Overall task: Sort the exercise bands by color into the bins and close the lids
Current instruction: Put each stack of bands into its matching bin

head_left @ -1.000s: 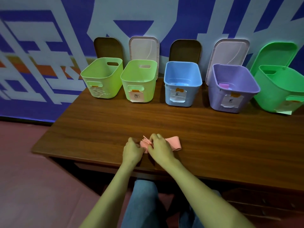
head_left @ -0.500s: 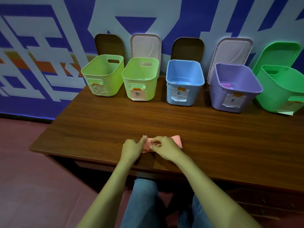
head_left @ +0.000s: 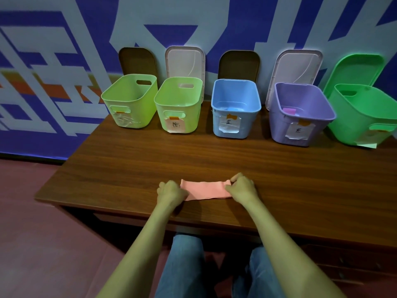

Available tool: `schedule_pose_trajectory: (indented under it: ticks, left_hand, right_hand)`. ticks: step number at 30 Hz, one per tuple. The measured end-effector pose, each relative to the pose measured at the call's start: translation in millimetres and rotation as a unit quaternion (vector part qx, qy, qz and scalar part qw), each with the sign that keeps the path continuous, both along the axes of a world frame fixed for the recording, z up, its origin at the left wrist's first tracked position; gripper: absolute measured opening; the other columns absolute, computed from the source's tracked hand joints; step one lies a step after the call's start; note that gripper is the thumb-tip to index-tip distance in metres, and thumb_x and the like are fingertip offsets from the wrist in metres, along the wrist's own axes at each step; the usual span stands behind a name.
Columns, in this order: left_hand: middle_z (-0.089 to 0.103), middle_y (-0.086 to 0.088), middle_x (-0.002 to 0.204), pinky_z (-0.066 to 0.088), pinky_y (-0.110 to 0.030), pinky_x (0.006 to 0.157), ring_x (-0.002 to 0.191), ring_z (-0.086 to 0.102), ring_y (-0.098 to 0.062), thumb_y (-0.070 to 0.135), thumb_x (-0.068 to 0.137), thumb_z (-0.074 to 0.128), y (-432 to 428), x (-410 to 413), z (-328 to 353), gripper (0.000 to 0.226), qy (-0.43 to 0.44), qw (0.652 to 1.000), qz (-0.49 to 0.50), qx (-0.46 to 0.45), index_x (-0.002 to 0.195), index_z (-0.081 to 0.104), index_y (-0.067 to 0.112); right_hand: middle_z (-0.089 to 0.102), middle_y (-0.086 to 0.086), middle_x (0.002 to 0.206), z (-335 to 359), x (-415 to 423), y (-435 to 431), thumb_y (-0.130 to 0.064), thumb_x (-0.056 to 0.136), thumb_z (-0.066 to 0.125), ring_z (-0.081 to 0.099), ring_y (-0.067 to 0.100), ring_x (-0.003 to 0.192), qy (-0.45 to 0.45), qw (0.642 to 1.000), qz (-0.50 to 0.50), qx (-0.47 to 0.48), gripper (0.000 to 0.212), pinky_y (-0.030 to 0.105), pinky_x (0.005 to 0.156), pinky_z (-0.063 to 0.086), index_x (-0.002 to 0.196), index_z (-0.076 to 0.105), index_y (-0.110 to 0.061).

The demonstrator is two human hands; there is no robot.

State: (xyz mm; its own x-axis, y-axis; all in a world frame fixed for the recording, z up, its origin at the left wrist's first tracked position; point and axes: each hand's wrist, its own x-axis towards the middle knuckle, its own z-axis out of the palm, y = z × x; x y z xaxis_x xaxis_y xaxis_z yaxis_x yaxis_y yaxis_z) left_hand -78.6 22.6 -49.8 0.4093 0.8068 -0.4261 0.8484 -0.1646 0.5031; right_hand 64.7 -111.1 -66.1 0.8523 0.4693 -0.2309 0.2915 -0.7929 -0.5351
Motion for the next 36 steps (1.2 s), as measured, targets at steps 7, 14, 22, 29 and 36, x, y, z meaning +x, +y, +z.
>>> schedule_pose_trajectory:
  ticks: [7,14,22,29,36]
  left_hand:
    - [0.054,-0.01,0.103,0.043,-0.031,0.079,0.097,0.051,-0.026,0.003,0.081,0.06,-13.1,-5.1,-10.0,0.015,-0.16,0.986,-0.033,0.042,0.088,0.05,0.012]
    - [0.057,0.003,0.09,0.05,-0.019,0.078,0.084,0.058,-0.01,-0.006,0.082,0.062,-21.0,-24.3,-12.1,0.044,-0.361,0.932,-0.021,0.004,0.114,0.045,0.018]
    - [0.044,0.003,0.108,0.036,-0.005,0.082,0.101,0.047,-0.008,0.006,0.083,0.065,-20.7,-26.3,-15.6,0.033,-0.286,0.942,-0.158,0.074,0.113,0.063,0.02]
    - [0.061,0.007,0.093,0.039,-0.008,0.063,0.082,0.054,-0.004,0.017,0.084,0.068,-19.7,-29.7,-14.7,0.012,-0.263,0.95,-0.155,0.067,0.093,0.061,0.023]
    - [0.066,0.004,0.085,0.046,-0.01,0.059,0.076,0.061,-0.005,0.016,0.085,0.068,-17.8,-25.1,-2.8,0.009,-0.31,0.944,-0.114,0.0,0.09,0.061,0.018]
  right_hand:
    - [0.06,0.0,0.102,3.1,4.0,-15.9,-0.015,0.087,0.061,0.056,0.018,0.097,0.098,0.981,0.023,0.164,0.01,0.027,0.072,0.047,0.083,0.055,-0.022]
    - [0.064,-0.005,0.095,9.5,1.0,-35.1,-0.004,0.086,0.062,0.059,0.005,0.095,0.08,0.935,0.078,0.336,0.021,0.015,0.08,0.047,0.082,0.053,-0.023]
    - [0.062,-0.01,0.097,-3.2,2.1,-49.9,0.001,0.081,0.066,0.058,-0.001,0.094,0.113,0.933,0.085,0.332,0.028,0.006,0.075,0.045,0.095,0.055,-0.021]
    - [0.066,-0.013,0.1,-9.2,6.4,-49.6,-0.015,0.084,0.067,0.058,0.004,0.1,0.07,0.958,0.134,0.245,0.016,0.019,0.087,0.039,0.094,0.062,-0.026]
    - [0.061,-0.014,0.086,17.0,13.1,-29.7,-0.009,0.089,0.058,0.054,-0.002,0.079,0.029,0.953,0.111,0.281,0.013,0.01,0.065,0.039,0.092,0.059,-0.022]
